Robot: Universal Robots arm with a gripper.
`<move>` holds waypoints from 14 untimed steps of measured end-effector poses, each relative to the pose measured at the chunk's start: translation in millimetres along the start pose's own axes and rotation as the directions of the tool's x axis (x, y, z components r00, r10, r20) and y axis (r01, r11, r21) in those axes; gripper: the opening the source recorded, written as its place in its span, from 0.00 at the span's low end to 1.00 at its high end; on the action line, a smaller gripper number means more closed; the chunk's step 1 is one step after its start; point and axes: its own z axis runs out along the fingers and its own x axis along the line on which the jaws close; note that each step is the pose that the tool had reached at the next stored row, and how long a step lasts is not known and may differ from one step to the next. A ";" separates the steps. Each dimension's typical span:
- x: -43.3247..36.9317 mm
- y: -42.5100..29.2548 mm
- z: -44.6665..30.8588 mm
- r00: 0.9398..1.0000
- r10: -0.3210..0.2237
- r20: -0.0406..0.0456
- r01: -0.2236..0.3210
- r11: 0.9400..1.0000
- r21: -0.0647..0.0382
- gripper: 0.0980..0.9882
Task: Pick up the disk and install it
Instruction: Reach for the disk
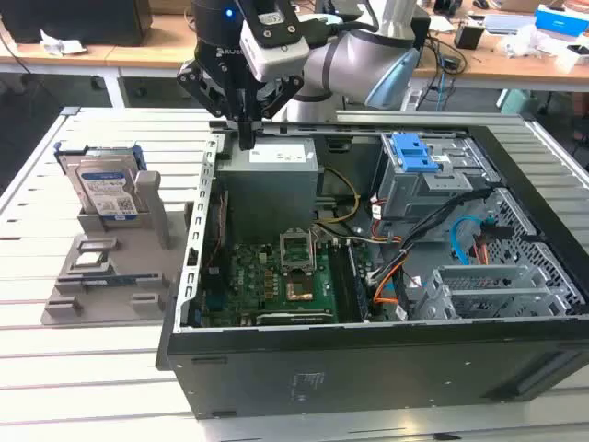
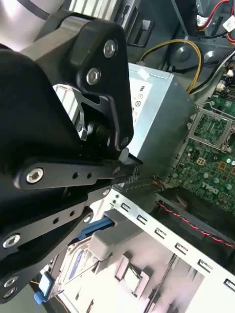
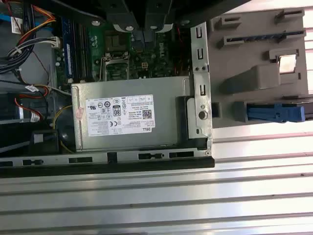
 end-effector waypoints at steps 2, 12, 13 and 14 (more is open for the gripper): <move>6.8 -0.5 -0.2 1.000 0.000 0.000 0.000 1.000 0.000 0.01; 19.7 -1.5 -0.5 1.000 0.000 0.000 0.000 1.000 0.000 0.01; 20.4 -1.5 -0.5 1.000 0.000 0.000 0.000 1.000 0.000 0.01; 21.9 -1.6 -0.6 1.000 0.000 0.000 0.000 1.000 0.000 0.01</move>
